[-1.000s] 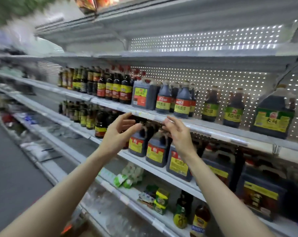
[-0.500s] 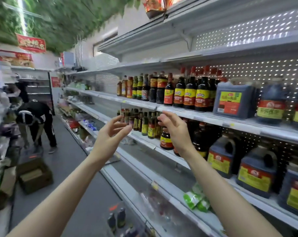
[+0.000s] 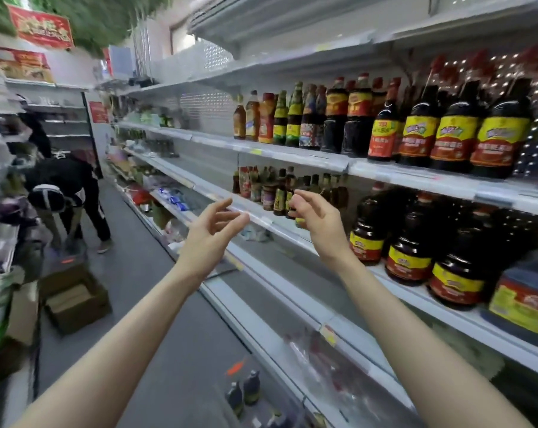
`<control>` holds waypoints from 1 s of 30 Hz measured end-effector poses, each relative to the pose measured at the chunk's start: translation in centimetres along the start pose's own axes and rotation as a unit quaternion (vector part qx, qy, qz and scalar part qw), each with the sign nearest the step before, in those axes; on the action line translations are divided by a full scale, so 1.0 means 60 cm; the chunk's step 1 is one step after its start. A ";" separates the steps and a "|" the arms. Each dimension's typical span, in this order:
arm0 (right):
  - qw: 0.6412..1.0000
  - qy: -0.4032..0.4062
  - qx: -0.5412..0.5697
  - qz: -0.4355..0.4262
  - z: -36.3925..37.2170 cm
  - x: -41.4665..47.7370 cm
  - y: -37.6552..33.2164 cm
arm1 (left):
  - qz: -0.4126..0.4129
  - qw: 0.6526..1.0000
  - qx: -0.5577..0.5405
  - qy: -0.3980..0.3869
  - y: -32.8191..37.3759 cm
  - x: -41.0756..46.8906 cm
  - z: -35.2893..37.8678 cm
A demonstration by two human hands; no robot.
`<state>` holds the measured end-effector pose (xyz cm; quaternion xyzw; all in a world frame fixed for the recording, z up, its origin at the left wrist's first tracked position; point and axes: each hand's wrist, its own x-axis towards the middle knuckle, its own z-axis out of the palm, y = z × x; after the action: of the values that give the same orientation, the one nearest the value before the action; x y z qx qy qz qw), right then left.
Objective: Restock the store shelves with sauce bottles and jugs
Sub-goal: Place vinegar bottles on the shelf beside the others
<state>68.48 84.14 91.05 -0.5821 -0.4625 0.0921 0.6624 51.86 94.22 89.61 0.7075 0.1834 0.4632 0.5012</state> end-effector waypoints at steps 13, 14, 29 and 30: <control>0.988 0.095 -0.044 0.117 0.098 0.301 0.304 | -0.095 0.987 -0.021 -0.130 -0.325 0.391 -0.005; 0.984 0.106 -0.050 0.131 0.098 0.313 0.326 | -0.102 0.984 -0.025 -0.146 -0.350 0.413 0.003; 0.858 0.329 -0.075 0.386 0.144 0.247 0.773 | -0.280 0.866 -0.008 -0.415 -0.838 0.529 0.148; 0.846 0.344 -0.071 0.401 0.147 0.229 0.802 | -0.291 0.856 -0.002 -0.426 -0.870 0.518 0.158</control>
<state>89.79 113.95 55.86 -0.7566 0.0631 0.1106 0.6414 86.15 134.06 57.73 0.7491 0.1483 -0.0505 0.6437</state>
